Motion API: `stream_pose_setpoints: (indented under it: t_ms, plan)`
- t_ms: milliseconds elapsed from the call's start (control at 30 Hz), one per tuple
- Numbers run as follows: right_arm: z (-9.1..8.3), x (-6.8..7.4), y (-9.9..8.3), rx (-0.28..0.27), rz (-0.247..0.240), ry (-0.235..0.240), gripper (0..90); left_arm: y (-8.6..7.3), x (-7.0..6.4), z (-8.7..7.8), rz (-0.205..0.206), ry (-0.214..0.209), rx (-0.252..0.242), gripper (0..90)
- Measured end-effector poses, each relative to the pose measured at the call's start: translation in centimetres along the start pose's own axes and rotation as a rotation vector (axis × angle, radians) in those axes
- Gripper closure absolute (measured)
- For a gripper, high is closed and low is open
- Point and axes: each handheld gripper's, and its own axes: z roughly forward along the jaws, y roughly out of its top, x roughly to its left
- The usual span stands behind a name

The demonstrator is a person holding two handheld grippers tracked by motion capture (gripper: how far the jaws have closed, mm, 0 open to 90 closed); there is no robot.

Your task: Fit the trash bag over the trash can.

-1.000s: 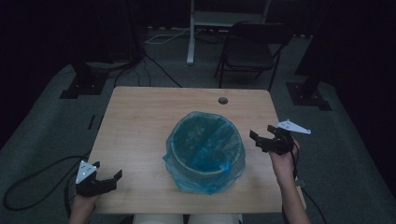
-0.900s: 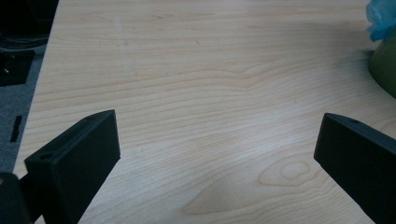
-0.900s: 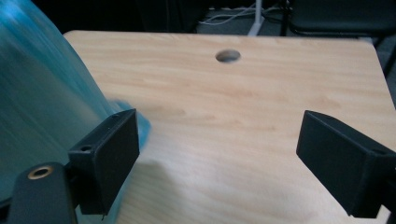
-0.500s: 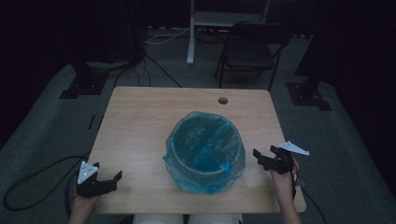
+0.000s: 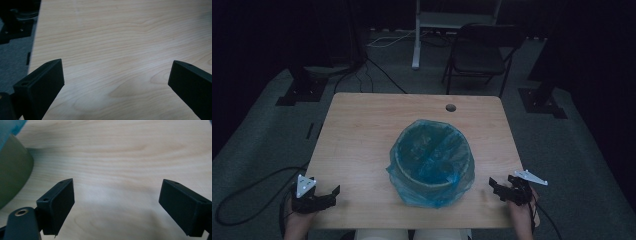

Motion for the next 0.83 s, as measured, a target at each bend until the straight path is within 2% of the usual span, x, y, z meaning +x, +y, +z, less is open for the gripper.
stream_pose_setpoints:
  t_ms: [100, 200, 300, 433, 533, 567, 633, 733, 833]
  plan:
    - [-0.9, -0.4, -0.5, 0.004, 0.014, -0.015, 12.5, -0.5, 0.4, -1.1, -0.013, 0.004, -0.004, 0.9]
    - [-1.8, -0.6, -1.0, 0.010, 0.001, -0.054, 12.5, -1.1, 0.7, -2.0, -0.007, 0.021, 0.002, 0.9]
    - [-2.7, -1.2, -1.5, 0.005, 0.029, -0.094, 12.5, -2.0, 1.1, -2.7, -0.003, 0.069, 0.023, 0.9]
    - [-3.2, -2.1, -2.1, -0.020, 0.087, -0.130, 12.5, -3.3, 2.0, -2.5, -0.083, 0.083, 0.018, 0.9]
    - [-3.4, -3.1, -2.5, -0.047, 0.148, -0.137, 12.6, -3.7, 2.4, -2.2, -0.115, 0.140, 0.018, 0.9]
    - [-3.4, -3.4, -2.7, -0.052, 0.160, -0.138, 12.6, -3.8, 2.5, -2.2, -0.129, 0.148, 0.012, 0.9]
    - [-3.4, -3.8, -2.9, -0.058, 0.173, -0.147, 12.6, -3.8, 2.7, -2.3, -0.168, 0.170, 0.003, 0.9]
    - [-3.3, -4.1, -3.2, -0.080, 0.188, -0.156, 12.8, -3.9, 3.0, -2.6, -0.218, 0.176, -0.037, 0.9]
    - [-3.4, -3.9, -3.3, -0.101, 0.190, -0.165, 12.7, -3.9, 3.0, -3.0, -0.224, 0.177, -0.075, 0.9]
